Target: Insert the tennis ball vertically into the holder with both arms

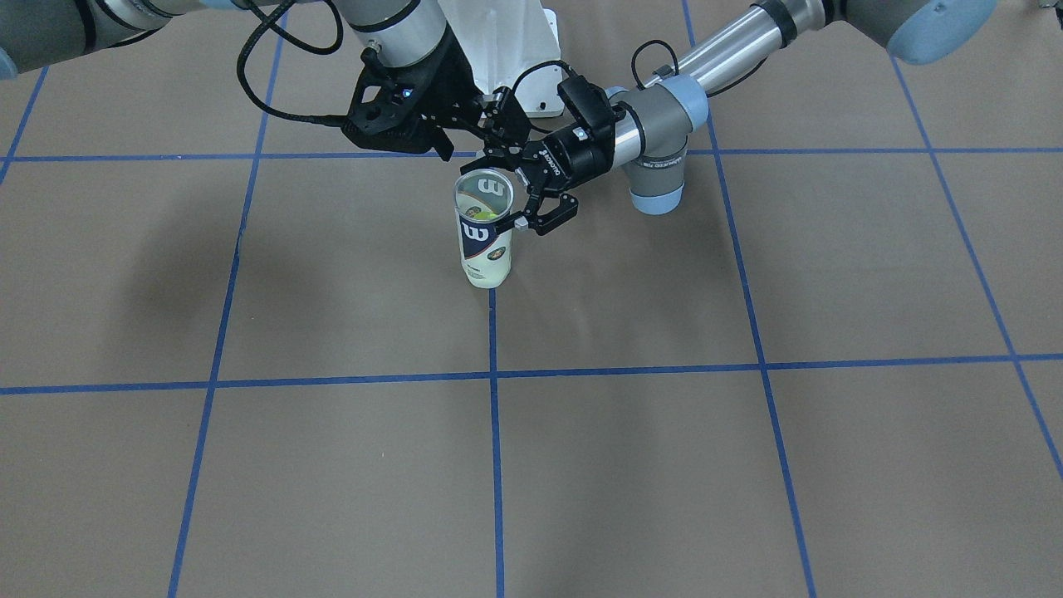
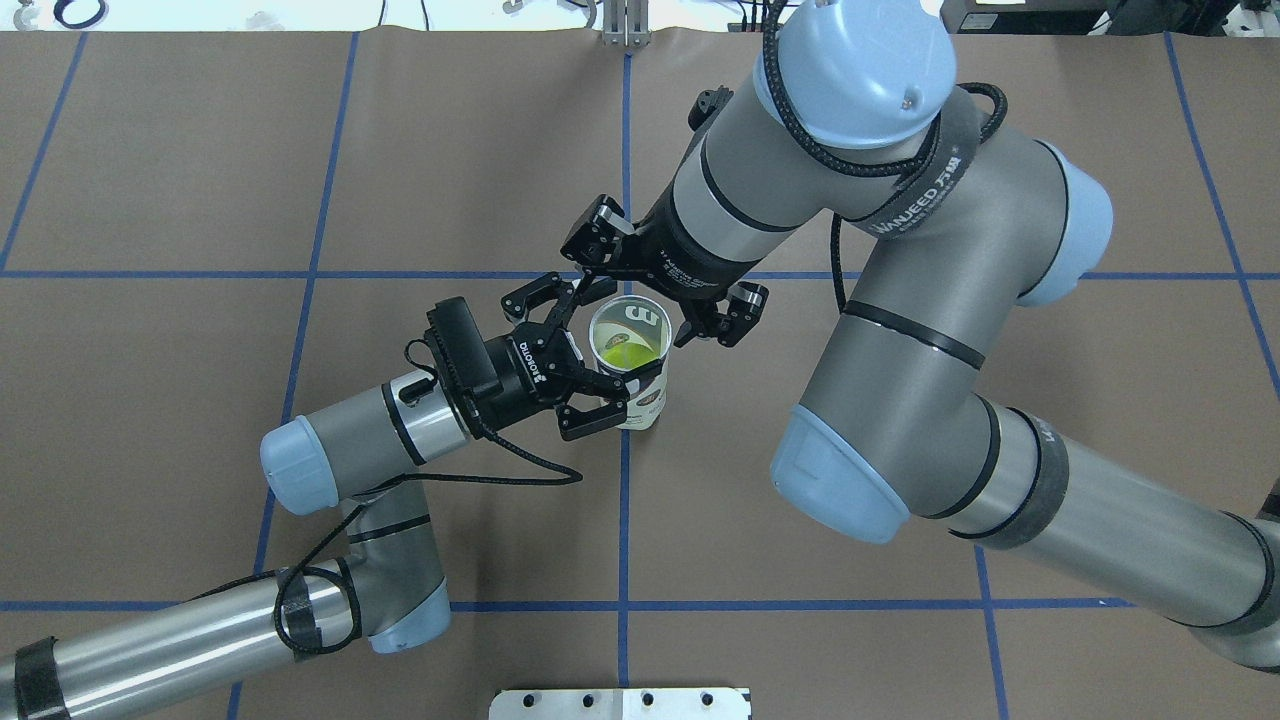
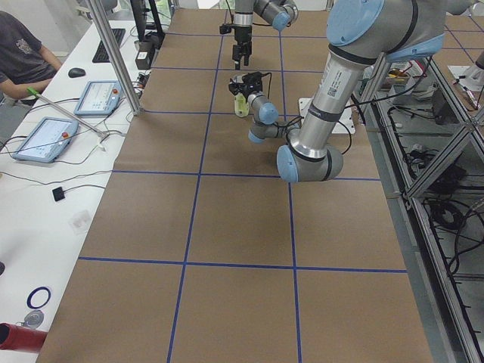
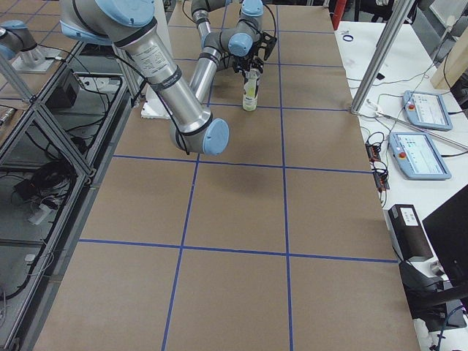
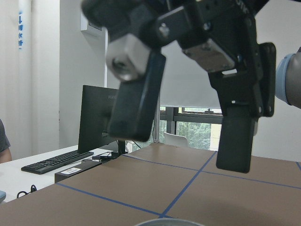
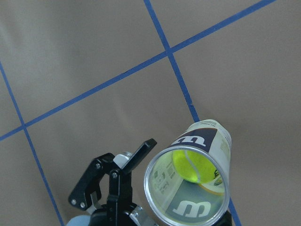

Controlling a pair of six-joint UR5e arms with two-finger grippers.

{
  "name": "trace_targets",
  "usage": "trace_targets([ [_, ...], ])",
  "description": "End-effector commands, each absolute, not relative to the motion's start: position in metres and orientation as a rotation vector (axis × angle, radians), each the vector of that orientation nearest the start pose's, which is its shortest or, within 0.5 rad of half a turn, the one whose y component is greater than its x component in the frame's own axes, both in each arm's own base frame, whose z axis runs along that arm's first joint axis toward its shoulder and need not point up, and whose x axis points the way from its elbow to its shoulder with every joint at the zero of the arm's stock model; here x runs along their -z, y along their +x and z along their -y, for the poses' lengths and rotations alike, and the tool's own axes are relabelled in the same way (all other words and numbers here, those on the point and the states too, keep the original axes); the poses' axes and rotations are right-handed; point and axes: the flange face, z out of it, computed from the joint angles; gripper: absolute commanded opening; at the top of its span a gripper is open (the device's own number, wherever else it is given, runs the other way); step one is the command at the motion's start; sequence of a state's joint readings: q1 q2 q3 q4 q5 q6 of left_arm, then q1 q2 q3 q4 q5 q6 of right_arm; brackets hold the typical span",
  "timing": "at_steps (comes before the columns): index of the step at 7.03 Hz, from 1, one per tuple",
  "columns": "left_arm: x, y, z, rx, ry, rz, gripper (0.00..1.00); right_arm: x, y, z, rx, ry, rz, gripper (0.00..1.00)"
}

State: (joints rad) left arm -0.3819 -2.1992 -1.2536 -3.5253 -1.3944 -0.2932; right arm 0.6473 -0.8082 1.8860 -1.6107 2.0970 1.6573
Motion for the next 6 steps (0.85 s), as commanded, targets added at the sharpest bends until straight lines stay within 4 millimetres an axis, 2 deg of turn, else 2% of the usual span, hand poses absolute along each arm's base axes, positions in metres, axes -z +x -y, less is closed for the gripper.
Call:
trace_targets([
  [1,-0.252,0.482,0.357,-0.226,1.759,-1.538,0.99,-0.111,-0.414,0.450,-0.429,-0.170,1.076,1.00],
  [2,-0.265,0.444,0.345,-0.214,1.765,-1.546,0.99,-0.131,-0.396,0.466,-0.445,-0.147,1.057,1.00],
  [3,-0.289,0.414,0.359,-0.182,1.734,-1.523,0.99,-0.155,-0.376,0.484,-0.445,-0.115,1.030,1.00],
  [4,-0.315,0.388,0.381,-0.110,1.701,-1.462,0.99,-0.187,-0.349,0.503,-0.442,-0.072,0.991,1.00],
  [5,-0.338,0.375,0.402,-0.014,1.682,-1.369,0.96,-0.224,-0.324,0.522,-0.412,-0.023,0.940,1.00],
  [6,-0.361,0.381,0.417,0.096,1.651,-1.286,0.92,-0.266,-0.296,0.548,-0.386,0.010,0.876,1.00],
])
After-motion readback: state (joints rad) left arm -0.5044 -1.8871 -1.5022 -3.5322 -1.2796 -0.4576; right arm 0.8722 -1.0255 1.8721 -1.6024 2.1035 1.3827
